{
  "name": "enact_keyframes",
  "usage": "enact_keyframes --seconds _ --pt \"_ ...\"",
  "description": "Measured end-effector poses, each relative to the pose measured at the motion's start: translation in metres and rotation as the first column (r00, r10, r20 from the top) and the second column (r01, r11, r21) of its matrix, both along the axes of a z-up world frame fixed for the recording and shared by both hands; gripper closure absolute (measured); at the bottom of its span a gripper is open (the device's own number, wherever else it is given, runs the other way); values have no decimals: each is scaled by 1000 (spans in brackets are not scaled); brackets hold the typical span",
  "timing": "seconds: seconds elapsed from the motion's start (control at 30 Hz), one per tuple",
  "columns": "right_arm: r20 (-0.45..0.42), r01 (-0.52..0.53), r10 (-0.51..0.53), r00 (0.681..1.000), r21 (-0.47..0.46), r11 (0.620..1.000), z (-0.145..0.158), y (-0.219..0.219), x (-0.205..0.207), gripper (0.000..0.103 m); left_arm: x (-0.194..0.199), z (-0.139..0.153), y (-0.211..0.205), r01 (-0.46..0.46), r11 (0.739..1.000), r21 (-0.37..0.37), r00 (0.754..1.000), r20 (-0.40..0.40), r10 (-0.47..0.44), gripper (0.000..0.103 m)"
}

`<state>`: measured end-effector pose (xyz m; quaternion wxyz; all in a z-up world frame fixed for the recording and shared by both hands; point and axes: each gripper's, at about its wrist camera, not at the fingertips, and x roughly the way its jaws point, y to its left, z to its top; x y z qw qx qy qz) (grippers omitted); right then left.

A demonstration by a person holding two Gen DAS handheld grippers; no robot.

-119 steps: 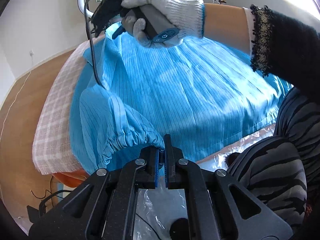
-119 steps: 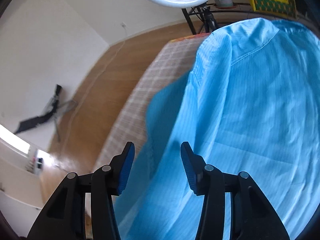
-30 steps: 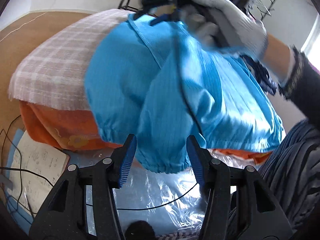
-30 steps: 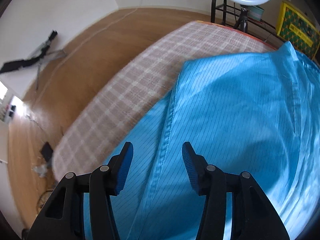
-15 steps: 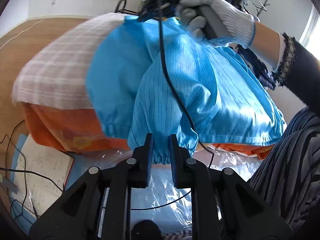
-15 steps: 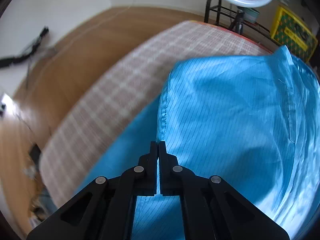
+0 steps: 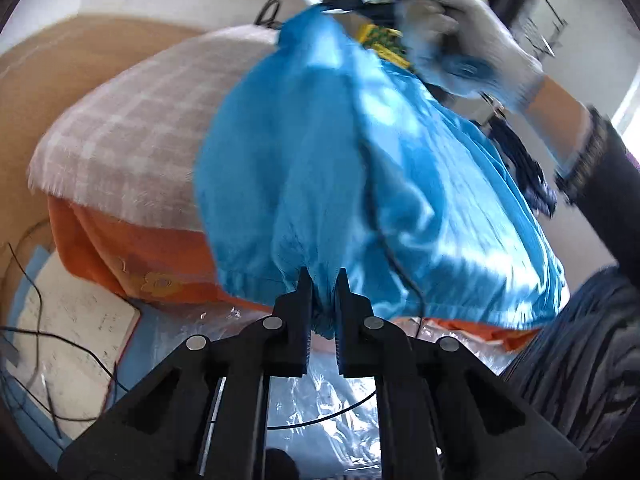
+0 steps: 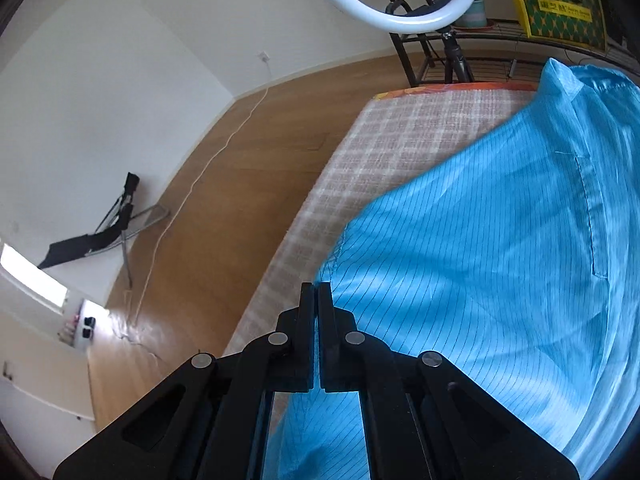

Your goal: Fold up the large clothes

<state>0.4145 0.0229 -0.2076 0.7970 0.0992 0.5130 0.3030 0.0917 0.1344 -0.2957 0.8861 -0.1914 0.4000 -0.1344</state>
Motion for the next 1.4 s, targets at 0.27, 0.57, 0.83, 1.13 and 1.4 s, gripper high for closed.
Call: enact_keyframes --seconds 0.27,0.57,0.83,1.13,1.4 --pt "64 -45 44 997 20 999 8 15 -4 103 -35 25 -5 -51 972 231 999 26 46 40" --pt "33 -143 151 988 -184 972 -18 22 -17 94 -25 11 29 -123 985 122 992 4 124 39" --pt "155 -8 66 986 -351 937 -4 -80 -25 54 4 4 31 -132 988 84 991 1 132 52" --pt "68 143 -129 989 -289 947 -43 -153 26 54 24 17 11 -86 980 178 996 30 81 64" --pt "102 108 -75 992 -367 924 -70 -130 47 103 45 9 7 -102 970 222 995 12 102 64"
